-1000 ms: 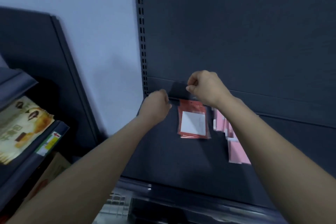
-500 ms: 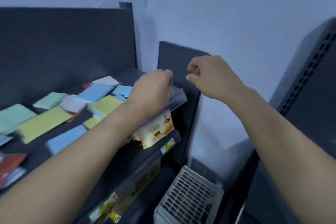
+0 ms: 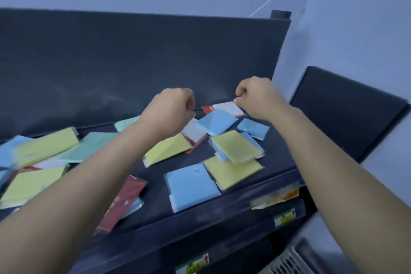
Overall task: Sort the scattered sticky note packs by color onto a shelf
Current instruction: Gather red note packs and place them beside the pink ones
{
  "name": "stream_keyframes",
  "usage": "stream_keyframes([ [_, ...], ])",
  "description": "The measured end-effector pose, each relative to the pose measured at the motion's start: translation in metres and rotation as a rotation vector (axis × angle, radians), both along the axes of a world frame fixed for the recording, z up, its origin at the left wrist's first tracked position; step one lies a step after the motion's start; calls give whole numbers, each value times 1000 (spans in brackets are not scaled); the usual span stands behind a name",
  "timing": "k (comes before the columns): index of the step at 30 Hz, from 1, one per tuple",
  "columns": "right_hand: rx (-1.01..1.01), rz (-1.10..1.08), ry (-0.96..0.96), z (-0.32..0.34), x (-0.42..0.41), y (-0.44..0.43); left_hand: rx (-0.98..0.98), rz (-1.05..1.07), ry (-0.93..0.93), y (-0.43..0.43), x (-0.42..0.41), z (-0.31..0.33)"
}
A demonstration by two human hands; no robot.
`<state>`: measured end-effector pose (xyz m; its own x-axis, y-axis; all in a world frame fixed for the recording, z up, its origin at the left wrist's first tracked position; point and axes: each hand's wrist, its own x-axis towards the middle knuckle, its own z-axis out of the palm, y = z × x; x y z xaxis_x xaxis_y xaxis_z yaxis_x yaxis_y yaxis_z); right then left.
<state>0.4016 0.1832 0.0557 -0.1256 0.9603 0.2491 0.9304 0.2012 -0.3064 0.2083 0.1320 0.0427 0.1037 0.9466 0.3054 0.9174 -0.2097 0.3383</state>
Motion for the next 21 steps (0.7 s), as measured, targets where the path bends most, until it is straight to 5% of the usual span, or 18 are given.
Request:
stream_keyframes([
  [15,-438,236,-219,-57,22,152,-624,233,231,90,21,-46],
  [21,-550,317,-341,-62,21,175,-695,303,235,96,27,-45],
])
